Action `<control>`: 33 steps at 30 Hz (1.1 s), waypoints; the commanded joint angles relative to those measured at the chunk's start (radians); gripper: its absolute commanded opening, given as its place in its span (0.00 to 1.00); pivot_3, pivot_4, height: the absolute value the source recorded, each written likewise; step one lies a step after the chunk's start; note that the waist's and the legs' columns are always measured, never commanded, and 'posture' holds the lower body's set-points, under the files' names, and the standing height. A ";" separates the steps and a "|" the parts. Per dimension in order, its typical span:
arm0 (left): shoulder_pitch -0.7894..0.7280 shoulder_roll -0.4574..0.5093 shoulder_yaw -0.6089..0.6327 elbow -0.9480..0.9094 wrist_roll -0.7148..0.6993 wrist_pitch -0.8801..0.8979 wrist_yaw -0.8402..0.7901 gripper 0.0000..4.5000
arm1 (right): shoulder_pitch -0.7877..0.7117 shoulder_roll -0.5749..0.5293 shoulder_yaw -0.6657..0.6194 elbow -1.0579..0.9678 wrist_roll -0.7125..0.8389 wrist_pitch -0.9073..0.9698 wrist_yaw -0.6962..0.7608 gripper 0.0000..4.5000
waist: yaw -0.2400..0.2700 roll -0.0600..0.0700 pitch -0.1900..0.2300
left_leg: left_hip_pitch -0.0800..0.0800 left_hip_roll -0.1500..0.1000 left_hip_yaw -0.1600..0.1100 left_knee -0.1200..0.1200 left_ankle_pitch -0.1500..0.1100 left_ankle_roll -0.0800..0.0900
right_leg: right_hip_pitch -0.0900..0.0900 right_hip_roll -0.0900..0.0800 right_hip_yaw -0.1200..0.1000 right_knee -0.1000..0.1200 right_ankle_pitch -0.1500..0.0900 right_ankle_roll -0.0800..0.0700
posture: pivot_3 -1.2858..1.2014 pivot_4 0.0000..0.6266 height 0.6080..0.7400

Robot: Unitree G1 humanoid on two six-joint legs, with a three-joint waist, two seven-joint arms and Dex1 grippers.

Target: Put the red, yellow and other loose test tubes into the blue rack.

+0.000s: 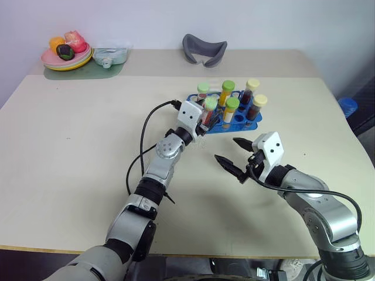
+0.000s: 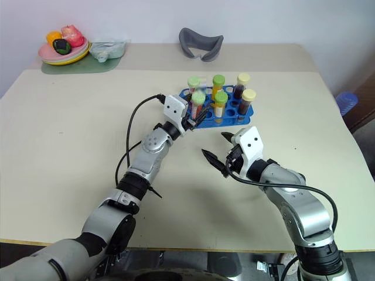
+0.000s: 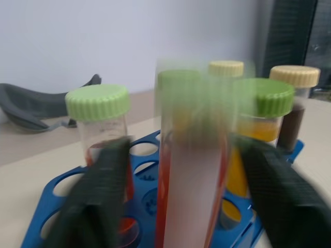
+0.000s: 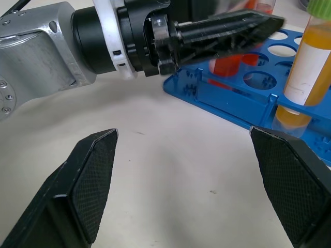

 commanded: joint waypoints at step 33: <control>0.842 0.654 0.535 -0.877 -0.345 0.497 -0.257 0.99 | -0.023 -0.220 -0.266 0.298 0.019 -0.094 0.276 0.93 | -0.024 0.001 0.000 | 0.008 0.001 0.000 -0.002 -0.002 0.003 | 0.008 0.000 0.000 -0.001 0.000 0.000 | 0.52 0.24 1.00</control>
